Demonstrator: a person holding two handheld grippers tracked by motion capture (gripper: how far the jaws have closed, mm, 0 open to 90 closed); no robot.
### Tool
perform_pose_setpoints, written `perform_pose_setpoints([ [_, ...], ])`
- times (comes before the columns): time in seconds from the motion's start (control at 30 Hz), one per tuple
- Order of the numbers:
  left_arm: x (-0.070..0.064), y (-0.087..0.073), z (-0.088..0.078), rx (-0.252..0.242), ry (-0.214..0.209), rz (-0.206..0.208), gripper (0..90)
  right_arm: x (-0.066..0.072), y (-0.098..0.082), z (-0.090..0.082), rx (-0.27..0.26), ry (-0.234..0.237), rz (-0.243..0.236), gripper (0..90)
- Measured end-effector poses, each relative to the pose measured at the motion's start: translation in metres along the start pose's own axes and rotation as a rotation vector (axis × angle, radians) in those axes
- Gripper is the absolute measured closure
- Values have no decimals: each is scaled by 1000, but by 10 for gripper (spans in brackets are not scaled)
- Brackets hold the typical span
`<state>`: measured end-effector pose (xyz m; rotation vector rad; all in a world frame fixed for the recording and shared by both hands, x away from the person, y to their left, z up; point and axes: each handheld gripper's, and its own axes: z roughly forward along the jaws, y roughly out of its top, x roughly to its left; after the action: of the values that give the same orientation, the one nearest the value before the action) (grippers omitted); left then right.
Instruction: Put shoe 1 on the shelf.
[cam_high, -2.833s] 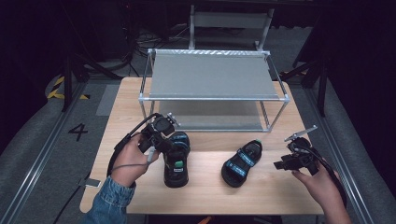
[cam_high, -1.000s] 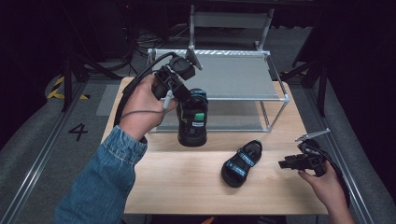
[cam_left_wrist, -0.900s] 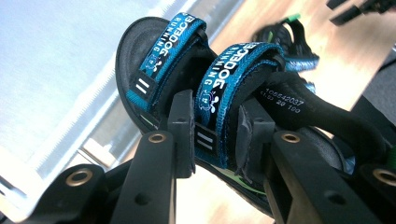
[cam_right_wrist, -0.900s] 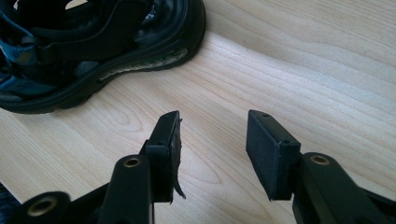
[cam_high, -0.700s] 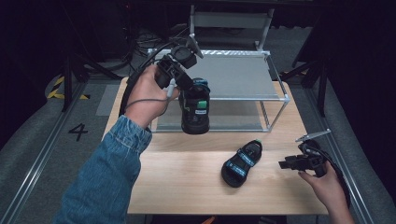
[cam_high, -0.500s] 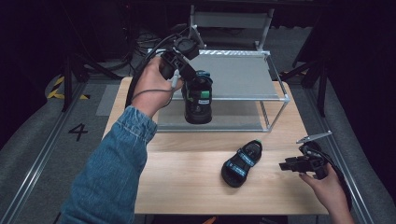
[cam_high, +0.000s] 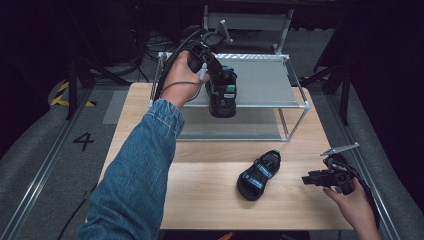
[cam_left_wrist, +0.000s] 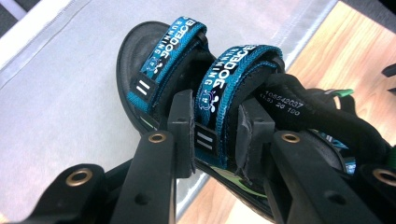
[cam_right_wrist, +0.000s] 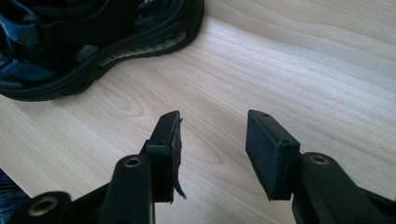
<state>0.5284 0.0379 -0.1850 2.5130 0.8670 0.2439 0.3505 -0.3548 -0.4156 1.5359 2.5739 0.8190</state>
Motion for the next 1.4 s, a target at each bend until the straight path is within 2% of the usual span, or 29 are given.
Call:
perform_pose_setpoints([
  [0.1, 3, 5, 8, 8, 3, 10, 715, -1, 0, 0, 0, 2, 1, 556],
  [0.37, 15, 12, 22, 20, 11, -16, 715, -3, -1, -1, -4, 2, 3, 555],
  [0.63, 27, 12, 31, 48, 17, -51, 715, -1, 0, 0, 4, -1, -4, 554],
  [0.73, 30, 11, 33, 47, 7, -56, 710, -1, 0, 1, 4, -2, -2, 553],
  [0.77, 30, 10, 33, 41, 7, -63, 705, -1, 0, 1, 5, -1, 0, 553],
  [0.83, 30, 10, 31, 27, 4, -86, 621, 0, 0, 1, 7, -1, -1, 551],
  [0.87, 29, 9, 28, 14, 9, -95, 580, 0, 0, 2, 8, 0, -4, 547],
  [0.97, 22, 7, 16, -27, 35, -80, 502, 2, 1, 3, 15, -1, -6, 539],
  [1.07, 13, 4, 5, -43, 58, -63, 479, 2, 2, 4, 13, 0, -11, 538],
  [1.17, 5, -3, -7, -54, 61, -71, 477, 4, 4, 4, 13, 7, -10, 539],
  [1.27, -6, -11, -18, -42, 78, -72, 490, 5, 6, 6, 17, 10, -14, 539],
  [1.4, -23, -24, -31, -37, 52, -62, 538, 7, 9, 7, 17, 12, -22, 539],
])
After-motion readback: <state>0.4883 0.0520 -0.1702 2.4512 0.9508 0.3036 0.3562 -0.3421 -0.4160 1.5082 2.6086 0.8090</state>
